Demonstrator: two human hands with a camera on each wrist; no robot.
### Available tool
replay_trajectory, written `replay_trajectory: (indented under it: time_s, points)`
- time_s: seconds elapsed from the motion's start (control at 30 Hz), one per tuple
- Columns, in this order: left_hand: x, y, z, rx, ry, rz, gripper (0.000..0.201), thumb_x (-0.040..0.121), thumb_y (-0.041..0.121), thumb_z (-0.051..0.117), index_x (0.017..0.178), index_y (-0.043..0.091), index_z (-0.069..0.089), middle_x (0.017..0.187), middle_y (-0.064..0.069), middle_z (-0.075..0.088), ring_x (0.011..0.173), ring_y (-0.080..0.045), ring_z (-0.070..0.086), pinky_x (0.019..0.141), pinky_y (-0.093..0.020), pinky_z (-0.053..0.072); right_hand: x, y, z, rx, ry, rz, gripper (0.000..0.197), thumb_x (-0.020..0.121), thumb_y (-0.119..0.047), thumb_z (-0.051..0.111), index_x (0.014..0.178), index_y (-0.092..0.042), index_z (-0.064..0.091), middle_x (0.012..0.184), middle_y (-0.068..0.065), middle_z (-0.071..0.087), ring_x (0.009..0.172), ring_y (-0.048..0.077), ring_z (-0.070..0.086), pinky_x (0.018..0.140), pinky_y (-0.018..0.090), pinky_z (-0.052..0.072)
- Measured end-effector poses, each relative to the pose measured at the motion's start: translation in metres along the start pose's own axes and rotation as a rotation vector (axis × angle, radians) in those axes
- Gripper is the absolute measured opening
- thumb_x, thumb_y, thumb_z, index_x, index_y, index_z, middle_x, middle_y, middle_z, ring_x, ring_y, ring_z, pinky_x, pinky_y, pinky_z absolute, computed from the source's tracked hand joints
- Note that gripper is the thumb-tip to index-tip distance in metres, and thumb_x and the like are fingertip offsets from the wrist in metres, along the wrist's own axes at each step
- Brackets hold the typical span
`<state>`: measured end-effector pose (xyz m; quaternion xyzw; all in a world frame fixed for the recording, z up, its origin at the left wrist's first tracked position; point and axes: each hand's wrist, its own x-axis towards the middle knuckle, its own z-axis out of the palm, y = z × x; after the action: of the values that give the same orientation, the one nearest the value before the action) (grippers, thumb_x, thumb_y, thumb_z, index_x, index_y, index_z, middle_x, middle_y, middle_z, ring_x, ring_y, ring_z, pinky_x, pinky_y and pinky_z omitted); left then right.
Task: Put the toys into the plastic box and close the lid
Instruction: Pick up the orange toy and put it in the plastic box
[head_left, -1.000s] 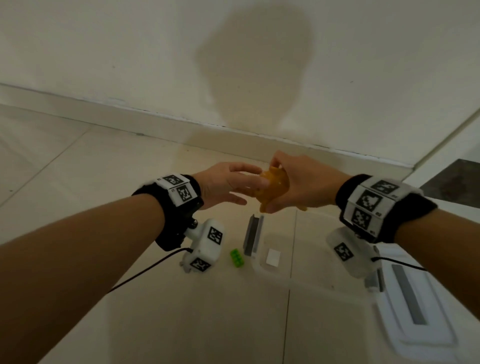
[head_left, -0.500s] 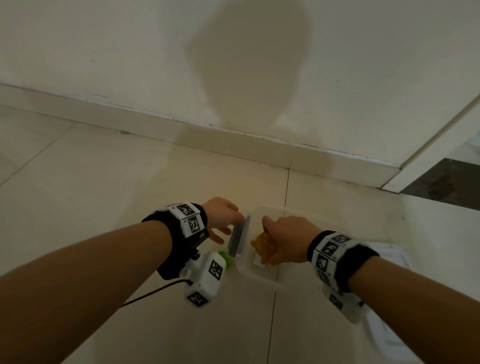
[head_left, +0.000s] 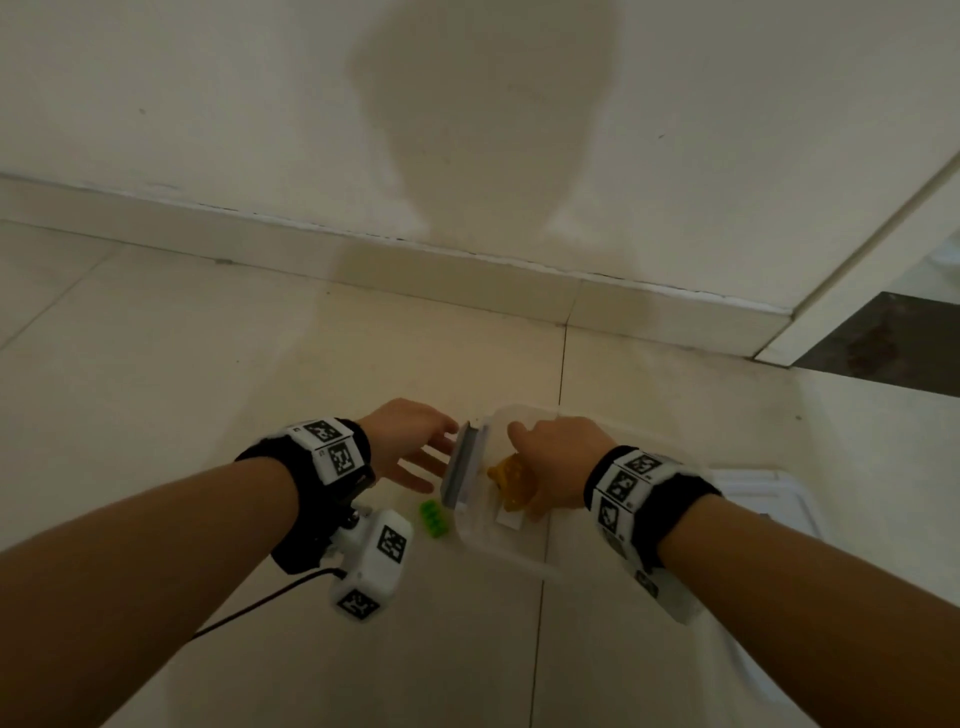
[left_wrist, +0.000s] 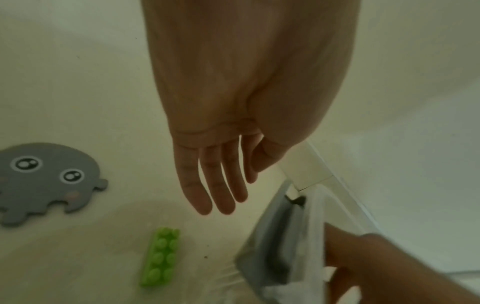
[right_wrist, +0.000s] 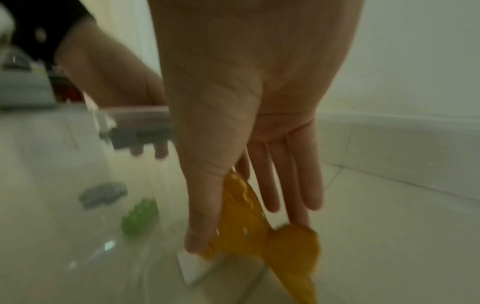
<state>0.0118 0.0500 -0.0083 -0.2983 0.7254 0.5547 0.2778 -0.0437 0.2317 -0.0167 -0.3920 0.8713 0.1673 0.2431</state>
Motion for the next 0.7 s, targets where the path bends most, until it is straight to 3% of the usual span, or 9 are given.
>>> replay_trajectory:
  time_s: [0.1,0.17,0.23,0.37,0.47,0.57,0.7]
  points:
    - [0.013,-0.016,-0.007,0.177,0.092,-0.007,0.024,0.097,0.014,0.050,0.117,0.011,0.063,0.109,-0.008,0.068,0.084,-0.024,0.069,0.075,-0.039,0.060,-0.005,0.005,-0.020,-0.010,-0.065,0.021,0.052,0.081,-0.044,0.076,0.116,-0.010,0.058,0.105,0.009,0.065,0.088,0.026,0.062,0.069,0.033,0.046]
    - [0.020,-0.027,-0.009,0.337,0.073,-0.037,0.025,0.093,0.010,0.057,0.116,0.010,0.064,0.109,-0.011,0.069,0.081,-0.024,0.067,0.071,-0.038,0.059,-0.011,0.009,-0.037,0.030,-0.068,0.049,0.031,0.085,-0.038,0.074,0.087,-0.010,0.062,0.081,0.005,0.061,0.068,0.021,0.055,0.063,0.032,0.048]
    - [0.025,-0.035,-0.007,0.455,0.030,-0.060,0.031,0.087,0.011,0.067,0.118,0.012,0.064,0.110,-0.012,0.069,0.078,-0.022,0.066,0.064,-0.034,0.058,-0.017,0.013,-0.053,0.134,-0.065,0.080,0.041,0.084,-0.037,0.075,0.063,-0.013,0.049,0.064,0.001,0.052,0.055,0.017,0.048,0.061,0.032,0.051]
    - [0.029,-0.041,0.007,0.603,-0.043,-0.046,0.046,0.073,0.020,0.084,0.112,0.019,0.060,0.117,-0.010,0.064,0.081,-0.025,0.066,0.059,-0.033,0.058,-0.024,0.020,-0.074,0.349,-0.070,0.082,0.034,0.084,-0.043,0.075,0.074,-0.013,0.062,0.075,0.003,0.073,0.068,0.019,0.070,0.071,0.033,0.062]
    - [0.032,-0.046,0.018,0.739,-0.008,0.056,0.057,0.066,0.028,0.088,0.117,0.017,0.063,0.116,-0.009,0.066,0.095,-0.031,0.068,0.073,-0.036,0.060,-0.024,0.022,-0.079,0.420,-0.031,0.081,0.036,0.084,-0.044,0.074,0.084,-0.008,0.071,0.079,0.005,0.077,0.073,0.020,0.075,0.068,0.032,0.063]
    - [0.033,-0.050,0.028,0.856,0.042,0.152,0.049,0.072,0.027,0.083,0.114,0.008,0.068,0.114,-0.012,0.069,0.103,-0.030,0.066,0.084,-0.033,0.053,-0.024,0.021,-0.079,0.449,-0.020,0.083,0.037,0.084,-0.044,0.074,0.085,-0.007,0.069,0.079,0.005,0.077,0.073,0.021,0.075,0.068,0.033,0.063]
    - [0.035,-0.047,0.028,0.905,0.052,0.129,0.029,0.078,0.026,0.077,0.097,0.005,0.069,0.099,-0.012,0.067,0.088,-0.027,0.065,0.074,-0.029,0.051,-0.025,0.022,-0.075,0.451,-0.026,0.092,0.036,0.085,-0.044,0.073,0.085,-0.008,0.068,0.079,0.004,0.077,0.073,0.021,0.075,0.070,0.035,0.063]
